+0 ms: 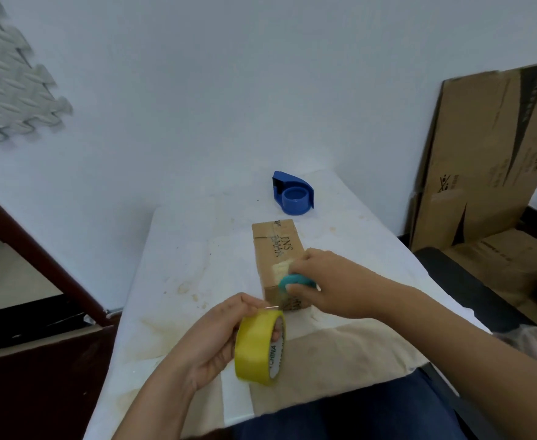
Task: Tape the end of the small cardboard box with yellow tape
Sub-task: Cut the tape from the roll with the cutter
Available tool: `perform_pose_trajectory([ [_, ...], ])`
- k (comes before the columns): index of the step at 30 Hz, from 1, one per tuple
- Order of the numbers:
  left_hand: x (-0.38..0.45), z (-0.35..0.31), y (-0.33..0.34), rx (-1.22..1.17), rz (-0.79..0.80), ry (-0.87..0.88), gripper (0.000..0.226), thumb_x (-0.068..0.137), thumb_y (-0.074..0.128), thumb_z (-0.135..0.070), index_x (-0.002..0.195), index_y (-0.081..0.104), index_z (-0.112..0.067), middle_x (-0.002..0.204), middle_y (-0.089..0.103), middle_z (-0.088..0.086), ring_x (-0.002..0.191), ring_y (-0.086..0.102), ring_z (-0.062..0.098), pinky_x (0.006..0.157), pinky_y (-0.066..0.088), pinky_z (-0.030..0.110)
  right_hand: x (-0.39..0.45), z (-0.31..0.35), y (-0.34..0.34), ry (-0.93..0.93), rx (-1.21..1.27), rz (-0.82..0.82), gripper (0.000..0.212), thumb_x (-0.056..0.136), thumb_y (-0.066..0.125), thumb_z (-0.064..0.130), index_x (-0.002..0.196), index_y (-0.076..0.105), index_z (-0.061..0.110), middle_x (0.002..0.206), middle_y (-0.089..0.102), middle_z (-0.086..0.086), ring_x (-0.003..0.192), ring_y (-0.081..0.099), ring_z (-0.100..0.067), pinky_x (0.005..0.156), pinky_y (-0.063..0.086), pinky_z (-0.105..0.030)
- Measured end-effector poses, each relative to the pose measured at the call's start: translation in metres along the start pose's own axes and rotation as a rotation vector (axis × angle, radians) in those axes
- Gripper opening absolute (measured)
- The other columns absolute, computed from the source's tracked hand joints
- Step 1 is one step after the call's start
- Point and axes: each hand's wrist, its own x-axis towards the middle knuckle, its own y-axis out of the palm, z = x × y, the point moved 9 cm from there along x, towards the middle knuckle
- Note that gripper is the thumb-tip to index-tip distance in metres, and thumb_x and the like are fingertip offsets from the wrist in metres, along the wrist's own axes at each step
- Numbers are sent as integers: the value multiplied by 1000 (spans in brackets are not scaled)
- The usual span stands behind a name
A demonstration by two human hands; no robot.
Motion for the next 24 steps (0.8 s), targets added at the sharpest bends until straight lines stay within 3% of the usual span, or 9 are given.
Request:
perform_pose_trajectory([
  [2,-1,-5,-1,8,5,29,21,97,52,-5,111,64,5,97,74,28,75,74,28,71,63,35,-15,-12,-21,75,216,-216,23,96,48,36,95,61,17,80,62,4,66,53,-9,62,43,-22],
  [4,-1,-8,2,37,16,45,19,97,53,-5,109,65,2,99,74,29,78,74,29,72,62,35,-34,-44,-23,243,553,-379,21,96,48,33,94,62,17,77,69,0,68,64,-11,62,49,-19],
  [7,0,-7,14,86,32,56,18,98,54,-7,108,66,1,99,75,28,80,75,29,65,63,32,-57,-81,9,469,1101,-436,17,98,46,23,97,62,19,86,75,-5,85,72,-17,73,57,-21],
  [10,5,-8,30,127,43,74,16,95,60,-9,106,70,-1,99,75,21,78,73,22,65,60,27,-74,-99,38,583,1392,-448,17,99,43,16,102,60,16,93,75,-8,88,73,-22,77,58,-28],
  [12,10,-9,43,202,39,98,14,93,64,-11,100,75,-6,99,74,13,81,70,16,74,59,26,-82,-108,50,628,1524,-483,14,98,45,11,104,58,9,97,69,-11,88,71,-21,78,55,-29],
  [15,21,-13,68,326,32,151,12,90,69,-14,93,81,-17,106,76,3,98,68,15,94,55,31,-89,-114,48,611,1545,-552,16,90,60,12,104,57,5,93,58,-10,84,66,-17,78,55,-29],
  [17,30,-16,86,352,34,194,14,90,69,-15,92,82,-20,99,76,-9,99,66,8,94,53,27,-93,-114,37,572,1450,-613,25,85,68,17,103,55,6,95,55,-10,83,64,-16,79,55,-29],
  [21,54,-13,115,83,74,206,16,91,66,-8,96,80,-13,108,77,6,102,69,19,93,56,31,-106,-112,16,597,1097,-675,37,82,69,33,112,51,20,105,59,-2,93,65,-15,83,55,-29],
  [24,68,-4,133,-127,91,169,16,92,64,-5,98,78,-9,108,75,13,99,69,23,89,58,32,-111,-113,17,579,985,-682,44,81,71,29,118,46,26,111,58,4,96,64,-13,82,54,-28],
])
